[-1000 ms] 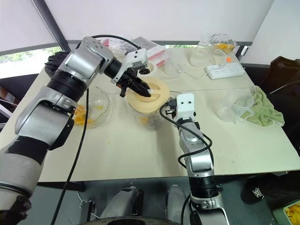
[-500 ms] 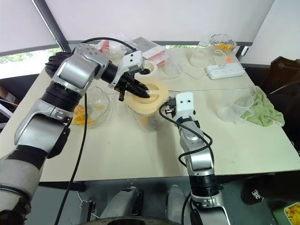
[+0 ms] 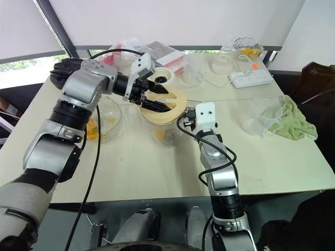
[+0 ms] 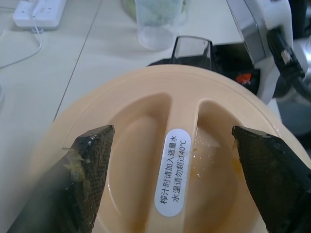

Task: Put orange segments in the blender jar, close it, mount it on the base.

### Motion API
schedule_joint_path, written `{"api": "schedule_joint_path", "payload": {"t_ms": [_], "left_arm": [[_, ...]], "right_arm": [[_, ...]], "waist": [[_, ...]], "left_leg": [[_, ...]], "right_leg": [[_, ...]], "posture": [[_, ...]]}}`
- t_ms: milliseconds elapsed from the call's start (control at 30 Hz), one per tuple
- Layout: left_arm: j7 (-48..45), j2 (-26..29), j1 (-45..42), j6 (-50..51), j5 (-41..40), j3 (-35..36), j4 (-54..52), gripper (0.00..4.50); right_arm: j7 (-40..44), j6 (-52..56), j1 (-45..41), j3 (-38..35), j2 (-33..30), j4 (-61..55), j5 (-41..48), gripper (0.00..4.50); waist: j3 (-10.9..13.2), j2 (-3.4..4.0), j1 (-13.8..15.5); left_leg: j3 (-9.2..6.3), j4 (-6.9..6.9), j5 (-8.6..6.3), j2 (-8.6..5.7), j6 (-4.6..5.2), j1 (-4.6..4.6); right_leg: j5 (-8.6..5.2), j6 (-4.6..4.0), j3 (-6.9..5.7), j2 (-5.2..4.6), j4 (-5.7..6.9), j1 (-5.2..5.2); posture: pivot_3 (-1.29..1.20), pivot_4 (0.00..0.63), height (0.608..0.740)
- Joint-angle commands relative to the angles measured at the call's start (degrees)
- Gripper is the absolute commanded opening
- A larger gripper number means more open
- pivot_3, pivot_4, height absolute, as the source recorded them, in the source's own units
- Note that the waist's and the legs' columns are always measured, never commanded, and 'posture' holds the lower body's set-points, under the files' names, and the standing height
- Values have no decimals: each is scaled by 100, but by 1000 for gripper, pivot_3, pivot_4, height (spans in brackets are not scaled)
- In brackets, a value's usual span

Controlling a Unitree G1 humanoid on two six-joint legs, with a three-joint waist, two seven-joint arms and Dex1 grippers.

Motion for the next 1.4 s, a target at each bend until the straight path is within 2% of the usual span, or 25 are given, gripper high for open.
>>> {"api": "schedule_joint_path", "payload": {"t_ms": [33,267,400,667,900,1000,1133,1233,1400], "left_arm": [[821,-175,-156,28,-473,956,245,4075],[1984,-527,-302,-186,-1395,2378,119,4075],[2421,-516,109,-386,-1633,2709,-537,4075],[2589,181,2227,176,-1980,2714,-2811,4075],[2971,350,3816,467,-2408,2831,-4364,4075],[3179,204,4630,80,-2225,2632,-4884,4075],[3566,-92,5125,-405,-1943,2311,-5183,4075],[3856,-266,5349,-773,-1742,2210,-5288,4075],[4254,-387,5515,-1146,-1468,2108,-5375,4075]], "right_arm": [[133,-249,-99,137,-21,-316,5,1038],[203,-304,-86,108,-82,-287,19,1038],[170,-356,-155,-48,-66,-268,94,1038],[126,175,-780,-761,-205,-601,500,1038],[132,1048,-2090,-1477,-722,-476,901,1038],[185,1461,-3186,-1619,-1224,138,925,1038],[203,1704,-4530,-1637,-1655,1348,940,1038],[181,1405,-5488,-1594,-1609,2548,952,1038],[35,521,-6607,-1561,-1275,4523,909,1038]], "waist": [[3,-4,3],[7,-10,-43],[7,-10,-50],[9,-8,-160],[10,-5,-148],[14,0,-157],[14,1,-148],[14,1,-163],[14,1,-185]], "left_leg": [[0,0,1,0,-2,-6],[2,-9,26,1,-45,-57],[3,-9,29,1,-50,-65],[3,-22,36,2,-62,-67],[8,-30,39,3,-66,-86],[14,-43,43,1,-73,-86],[21,-62,48,4,-79,-87],[21,-70,50,7,-82,-87],[35,-73,50,9,-82,-87]], "right_leg": [[0,0,0,-1,1,-7],[1,-1,8,0,8,-73],[2,-2,9,0,8,-80],[3,-5,17,-1,8,-89],[7,-11,16,-15,7,-113],[9,-15,16,-22,6,-120],[13,-22,17,-23,5,-134],[13,-24,16,-23,1,-135],[14,-25,22,-22,1,-142]], "posture": [[0,150,740],[0,150,740],[0,150,740],[0,150,740],[0,150,740],[0,150,740],[0,150,740],[0,150,740],[0,150,740]]}}
